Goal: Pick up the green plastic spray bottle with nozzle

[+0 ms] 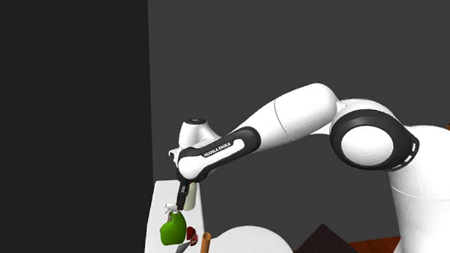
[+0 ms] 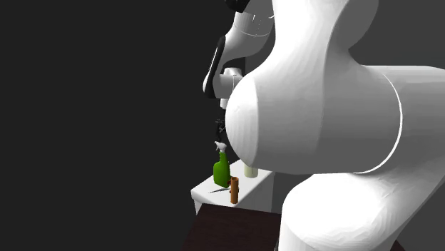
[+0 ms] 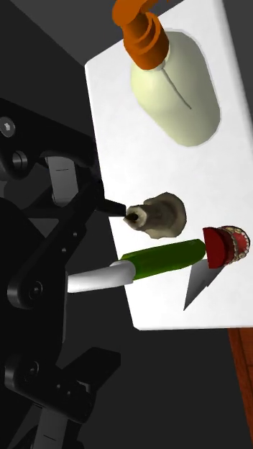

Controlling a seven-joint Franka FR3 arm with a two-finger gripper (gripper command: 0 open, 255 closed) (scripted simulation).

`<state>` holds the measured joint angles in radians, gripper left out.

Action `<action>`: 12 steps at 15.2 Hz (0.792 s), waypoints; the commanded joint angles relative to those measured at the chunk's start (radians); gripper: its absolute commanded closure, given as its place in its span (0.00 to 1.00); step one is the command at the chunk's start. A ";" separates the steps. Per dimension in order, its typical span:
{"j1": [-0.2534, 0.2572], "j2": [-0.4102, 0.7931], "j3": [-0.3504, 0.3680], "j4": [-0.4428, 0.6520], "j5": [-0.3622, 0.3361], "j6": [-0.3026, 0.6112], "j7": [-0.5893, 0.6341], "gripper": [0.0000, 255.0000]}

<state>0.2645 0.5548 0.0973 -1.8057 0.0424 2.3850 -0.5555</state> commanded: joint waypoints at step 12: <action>0.012 0.106 0.003 0.042 -0.009 0.064 -0.011 1.00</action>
<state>0.2764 0.6600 0.1002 -1.7643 0.0333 2.4485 -0.5669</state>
